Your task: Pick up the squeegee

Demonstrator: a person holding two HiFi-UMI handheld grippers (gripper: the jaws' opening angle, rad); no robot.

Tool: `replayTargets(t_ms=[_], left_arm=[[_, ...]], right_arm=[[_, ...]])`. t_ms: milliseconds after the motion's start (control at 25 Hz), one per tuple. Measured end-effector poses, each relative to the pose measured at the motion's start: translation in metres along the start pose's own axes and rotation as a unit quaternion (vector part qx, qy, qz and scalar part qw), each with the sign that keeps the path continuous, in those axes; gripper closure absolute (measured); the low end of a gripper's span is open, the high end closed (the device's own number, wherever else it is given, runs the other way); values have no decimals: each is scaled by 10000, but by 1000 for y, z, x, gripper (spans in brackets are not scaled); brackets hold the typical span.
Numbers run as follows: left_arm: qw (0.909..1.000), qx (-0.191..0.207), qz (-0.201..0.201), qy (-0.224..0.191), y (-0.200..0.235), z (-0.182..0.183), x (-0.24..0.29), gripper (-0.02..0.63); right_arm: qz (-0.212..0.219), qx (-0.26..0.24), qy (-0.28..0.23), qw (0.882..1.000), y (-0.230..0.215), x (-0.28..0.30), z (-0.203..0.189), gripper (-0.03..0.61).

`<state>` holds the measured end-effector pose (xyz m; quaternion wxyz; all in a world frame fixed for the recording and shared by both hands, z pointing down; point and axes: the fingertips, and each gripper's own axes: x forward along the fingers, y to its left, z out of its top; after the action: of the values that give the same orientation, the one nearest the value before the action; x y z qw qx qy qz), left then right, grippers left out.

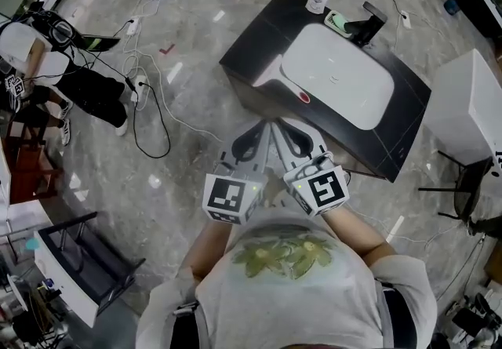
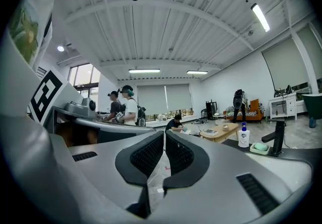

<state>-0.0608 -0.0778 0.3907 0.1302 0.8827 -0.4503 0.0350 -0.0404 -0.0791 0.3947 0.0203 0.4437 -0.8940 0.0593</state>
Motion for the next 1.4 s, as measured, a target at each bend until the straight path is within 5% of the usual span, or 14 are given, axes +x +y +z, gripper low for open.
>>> replayTargets(t_ms=[440, 1400], left_arm=[[9994, 2, -184, 282, 40, -4, 45, 604], [9976, -169, -107, 658, 82, -31, 104, 604]], right_arm=[[-29, -66, 308, 9995, -32, 52, -10, 552], [210, -430, 2175, 9749, -108, 107, -128, 551]])
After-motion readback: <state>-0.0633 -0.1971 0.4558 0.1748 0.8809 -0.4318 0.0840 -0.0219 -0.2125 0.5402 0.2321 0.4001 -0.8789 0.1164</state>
